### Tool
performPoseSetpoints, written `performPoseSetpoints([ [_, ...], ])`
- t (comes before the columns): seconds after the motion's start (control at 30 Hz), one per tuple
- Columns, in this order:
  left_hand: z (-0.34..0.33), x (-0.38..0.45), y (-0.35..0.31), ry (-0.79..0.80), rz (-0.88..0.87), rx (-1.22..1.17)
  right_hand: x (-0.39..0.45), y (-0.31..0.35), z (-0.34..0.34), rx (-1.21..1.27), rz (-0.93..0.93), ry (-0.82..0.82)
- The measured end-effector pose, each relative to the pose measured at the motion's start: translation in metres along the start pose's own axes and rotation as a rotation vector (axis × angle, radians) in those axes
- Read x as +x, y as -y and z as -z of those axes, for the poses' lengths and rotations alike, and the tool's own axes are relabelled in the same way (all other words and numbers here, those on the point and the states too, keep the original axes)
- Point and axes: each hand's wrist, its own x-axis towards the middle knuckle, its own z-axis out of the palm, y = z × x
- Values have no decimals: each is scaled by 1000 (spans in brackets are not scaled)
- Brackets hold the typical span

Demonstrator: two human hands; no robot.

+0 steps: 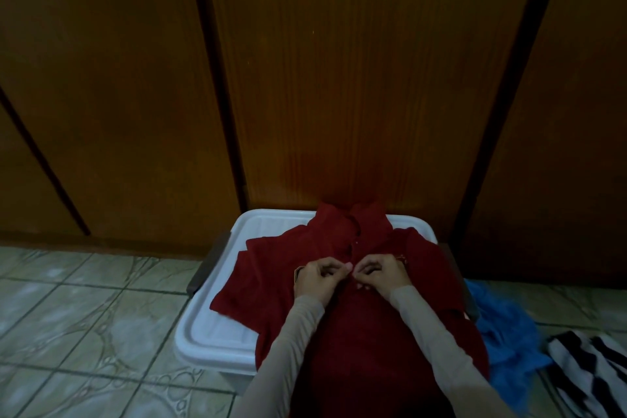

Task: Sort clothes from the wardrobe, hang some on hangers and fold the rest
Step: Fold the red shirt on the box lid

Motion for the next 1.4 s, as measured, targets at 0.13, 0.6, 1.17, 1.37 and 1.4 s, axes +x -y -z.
performPoseSetpoints([
  [0.13, -1, 1, 1, 2, -27, 30, 2, -1, -3, 10, 6, -1],
  [0.6, -6, 3, 4, -48, -26, 91, 4, 1, 0, 29, -104, 47],
  [1.17, -4, -2, 2, -22, -92, 600, -5, 2, -2, -776, 156, -81],
  [1.37, -5, -15, -4, -25, -141, 747, -8, 7, -2, -837, 161, -145],
  [1.4, -4, -18, -5, -27, -150, 781, -9, 8, -3, -838, 158, -154],
])
